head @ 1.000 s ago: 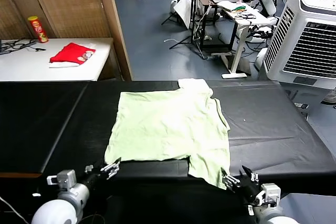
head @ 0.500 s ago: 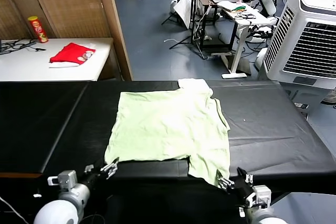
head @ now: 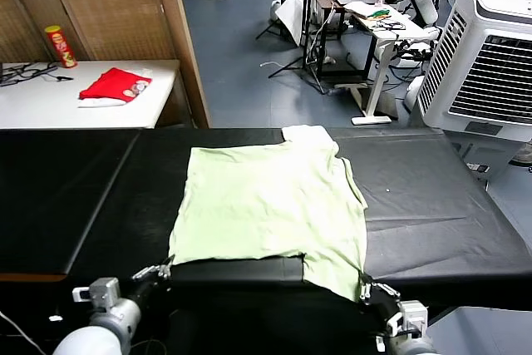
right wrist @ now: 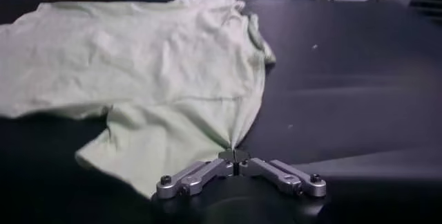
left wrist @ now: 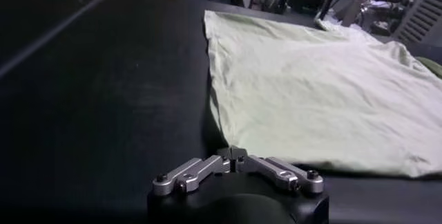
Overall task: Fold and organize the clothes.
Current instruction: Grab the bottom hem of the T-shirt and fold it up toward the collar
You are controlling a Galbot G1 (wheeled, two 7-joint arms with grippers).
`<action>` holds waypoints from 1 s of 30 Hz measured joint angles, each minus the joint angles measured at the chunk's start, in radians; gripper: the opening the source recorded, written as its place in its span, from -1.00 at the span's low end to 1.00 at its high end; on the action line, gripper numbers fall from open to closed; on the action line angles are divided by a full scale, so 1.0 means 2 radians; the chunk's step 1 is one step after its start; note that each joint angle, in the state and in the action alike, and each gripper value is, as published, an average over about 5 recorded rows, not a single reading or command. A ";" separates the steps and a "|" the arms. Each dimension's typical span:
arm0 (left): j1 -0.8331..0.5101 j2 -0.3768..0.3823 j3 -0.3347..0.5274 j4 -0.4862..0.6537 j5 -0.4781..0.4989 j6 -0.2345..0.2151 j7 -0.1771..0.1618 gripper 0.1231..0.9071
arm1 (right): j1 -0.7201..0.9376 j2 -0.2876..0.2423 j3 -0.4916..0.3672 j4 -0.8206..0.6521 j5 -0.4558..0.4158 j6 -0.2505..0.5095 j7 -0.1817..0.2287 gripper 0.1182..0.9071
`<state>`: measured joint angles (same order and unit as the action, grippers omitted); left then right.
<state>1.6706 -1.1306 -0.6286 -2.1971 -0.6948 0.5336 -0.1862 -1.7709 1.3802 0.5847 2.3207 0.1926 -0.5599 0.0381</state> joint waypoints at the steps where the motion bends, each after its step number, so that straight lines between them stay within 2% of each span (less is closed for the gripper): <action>1: 0.006 0.001 -0.004 -0.005 -0.001 -0.003 0.000 -0.99 | -0.002 0.000 0.001 0.004 0.002 0.002 -0.001 -0.99; 4: 0.023 0.001 -0.016 -0.018 -0.006 -0.019 0.001 -0.99 | 0.002 -0.003 0.006 0.007 0.013 0.015 -0.006 -0.99; 7: 0.023 -0.004 -0.021 -0.022 -0.004 -0.045 0.004 -0.99 | 0.018 -0.011 0.010 -0.001 0.029 0.037 -0.012 -0.99; 10: 0.009 -0.011 -0.018 -0.016 0.014 -0.072 0.014 -0.99 | 0.047 -0.023 0.008 -0.025 0.039 0.060 -0.015 -0.99; 13: -0.014 -0.018 -0.012 -0.003 0.031 -0.088 0.023 -0.99 | 0.091 -0.038 0.002 -0.060 0.047 0.077 -0.014 -0.99; 20: -0.071 -0.033 0.006 0.040 0.057 -0.100 0.023 -0.99 | 0.207 -0.054 -0.032 -0.148 0.037 0.090 -0.010 -0.99; 30: -0.146 -0.028 0.028 0.114 0.088 -0.104 0.021 -0.99 | 0.319 -0.042 -0.088 -0.266 0.009 0.101 -0.012 -0.99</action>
<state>1.3790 -1.1867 -0.5733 -1.9691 -0.5184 0.3257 -0.1443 -1.1326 1.2972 0.4082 1.7890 0.2114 -0.3584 0.0135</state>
